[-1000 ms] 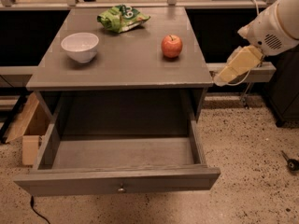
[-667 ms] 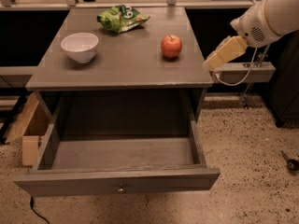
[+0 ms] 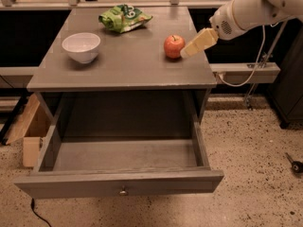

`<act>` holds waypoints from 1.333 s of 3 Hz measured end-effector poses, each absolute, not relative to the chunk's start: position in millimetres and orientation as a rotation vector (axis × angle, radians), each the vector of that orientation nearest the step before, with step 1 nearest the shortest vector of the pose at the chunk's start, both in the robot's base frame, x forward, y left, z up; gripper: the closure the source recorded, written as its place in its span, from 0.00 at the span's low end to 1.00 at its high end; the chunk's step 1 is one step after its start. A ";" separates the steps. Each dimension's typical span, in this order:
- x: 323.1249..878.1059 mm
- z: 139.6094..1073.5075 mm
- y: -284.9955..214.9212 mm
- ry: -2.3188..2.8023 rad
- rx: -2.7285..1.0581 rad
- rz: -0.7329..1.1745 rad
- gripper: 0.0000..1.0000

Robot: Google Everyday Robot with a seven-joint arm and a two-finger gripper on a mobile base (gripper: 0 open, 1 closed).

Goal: Place apple into top drawer

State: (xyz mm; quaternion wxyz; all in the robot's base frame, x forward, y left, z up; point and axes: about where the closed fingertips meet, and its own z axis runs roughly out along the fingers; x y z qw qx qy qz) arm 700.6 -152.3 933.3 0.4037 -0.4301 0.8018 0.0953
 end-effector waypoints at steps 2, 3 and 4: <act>765.0 892.8 -112.7 2.117 -0.929 0.257 0.00; 778.1 882.0 -105.2 2.137 -0.895 0.270 0.00; 785.6 872.4 -88.7 2.151 -0.903 0.285 0.04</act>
Offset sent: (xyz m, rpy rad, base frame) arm 0.0882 0.0454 -0.0502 0.0716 0.0652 -0.1927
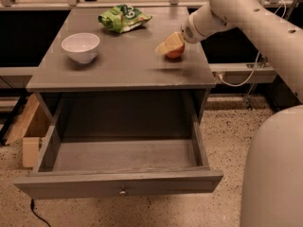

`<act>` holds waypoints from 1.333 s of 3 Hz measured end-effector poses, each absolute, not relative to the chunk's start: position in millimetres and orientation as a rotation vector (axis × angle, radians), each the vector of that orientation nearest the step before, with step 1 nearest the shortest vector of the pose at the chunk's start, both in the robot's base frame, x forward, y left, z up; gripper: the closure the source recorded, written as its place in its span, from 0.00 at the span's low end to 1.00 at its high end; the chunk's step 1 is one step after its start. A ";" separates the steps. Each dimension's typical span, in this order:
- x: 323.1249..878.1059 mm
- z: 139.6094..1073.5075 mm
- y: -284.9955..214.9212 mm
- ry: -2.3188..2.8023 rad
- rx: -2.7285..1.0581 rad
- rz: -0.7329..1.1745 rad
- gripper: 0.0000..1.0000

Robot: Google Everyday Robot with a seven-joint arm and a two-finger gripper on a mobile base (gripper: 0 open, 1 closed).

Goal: Place apple into top drawer

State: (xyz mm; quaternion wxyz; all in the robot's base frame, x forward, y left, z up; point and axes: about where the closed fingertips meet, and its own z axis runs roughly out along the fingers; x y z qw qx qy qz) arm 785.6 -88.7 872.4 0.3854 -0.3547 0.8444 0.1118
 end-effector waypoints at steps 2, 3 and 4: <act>784.8 859.1 -67.5 2.151 -0.914 0.343 0.50; 781.9 852.0 -56.3 2.147 -0.919 0.382 0.73; 760.4 880.4 -65.5 2.049 -0.921 0.400 0.96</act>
Offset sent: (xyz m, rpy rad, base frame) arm -0.0041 0.0373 -0.0206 0.0731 0.0376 0.0470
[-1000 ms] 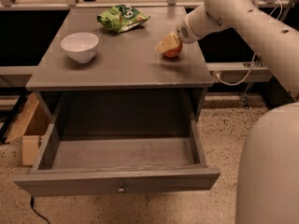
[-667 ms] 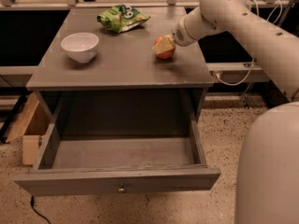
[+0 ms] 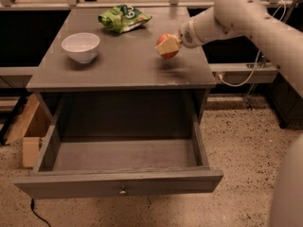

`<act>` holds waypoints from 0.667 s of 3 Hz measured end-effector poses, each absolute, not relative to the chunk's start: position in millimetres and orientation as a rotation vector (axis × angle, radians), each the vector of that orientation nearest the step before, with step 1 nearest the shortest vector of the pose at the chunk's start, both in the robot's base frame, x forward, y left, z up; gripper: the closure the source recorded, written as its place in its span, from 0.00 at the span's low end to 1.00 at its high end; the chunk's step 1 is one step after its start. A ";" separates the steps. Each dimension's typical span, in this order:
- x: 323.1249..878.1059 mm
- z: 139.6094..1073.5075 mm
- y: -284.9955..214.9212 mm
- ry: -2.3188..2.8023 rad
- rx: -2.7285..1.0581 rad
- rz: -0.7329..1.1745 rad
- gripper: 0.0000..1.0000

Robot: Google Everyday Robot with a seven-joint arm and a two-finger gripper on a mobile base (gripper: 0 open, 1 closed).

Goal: Place apple into top drawer

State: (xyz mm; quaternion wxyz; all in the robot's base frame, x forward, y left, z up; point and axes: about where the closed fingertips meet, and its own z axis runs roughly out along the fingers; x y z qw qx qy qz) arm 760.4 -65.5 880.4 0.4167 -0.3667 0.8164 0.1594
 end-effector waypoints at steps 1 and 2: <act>718.4 930.8 -96.6 1.911 -0.936 0.368 1.00; 671.9 959.5 -106.3 1.797 -1.020 0.399 1.00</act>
Offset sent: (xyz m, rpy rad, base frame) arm -0.1451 -0.0495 0.1087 0.0764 -0.2506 0.2289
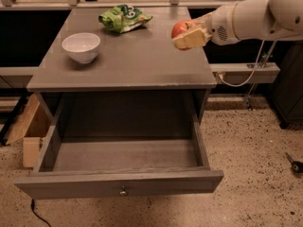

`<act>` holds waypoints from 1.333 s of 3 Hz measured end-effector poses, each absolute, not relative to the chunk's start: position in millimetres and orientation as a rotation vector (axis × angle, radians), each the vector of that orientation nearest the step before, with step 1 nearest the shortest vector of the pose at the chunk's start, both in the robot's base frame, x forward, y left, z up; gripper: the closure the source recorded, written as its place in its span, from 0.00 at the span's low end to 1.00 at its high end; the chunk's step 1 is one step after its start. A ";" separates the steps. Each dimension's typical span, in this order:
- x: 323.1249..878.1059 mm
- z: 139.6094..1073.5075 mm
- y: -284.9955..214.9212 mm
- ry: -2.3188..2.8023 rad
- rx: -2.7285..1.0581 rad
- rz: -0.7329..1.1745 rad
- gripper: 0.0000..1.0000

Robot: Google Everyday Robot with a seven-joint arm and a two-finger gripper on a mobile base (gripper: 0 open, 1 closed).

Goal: Place apple into top drawer

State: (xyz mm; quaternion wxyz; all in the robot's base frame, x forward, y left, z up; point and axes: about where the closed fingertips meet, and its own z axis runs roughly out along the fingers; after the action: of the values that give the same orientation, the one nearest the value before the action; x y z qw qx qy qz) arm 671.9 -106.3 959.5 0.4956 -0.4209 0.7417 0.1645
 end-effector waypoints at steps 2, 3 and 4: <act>657.1 944.1 -90.5 1.802 -1.067 0.409 1.00; 624.2 908.2 -49.7 1.805 -1.179 0.447 1.00; 590.9 879.8 -15.0 1.793 -1.257 0.497 1.00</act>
Offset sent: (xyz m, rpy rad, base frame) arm -0.0525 0.0489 -0.0537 -0.0795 0.0460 0.1133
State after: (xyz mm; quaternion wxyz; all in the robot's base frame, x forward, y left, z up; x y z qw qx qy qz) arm 590.9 -15.0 879.8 0.4334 -0.5046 0.7196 0.1993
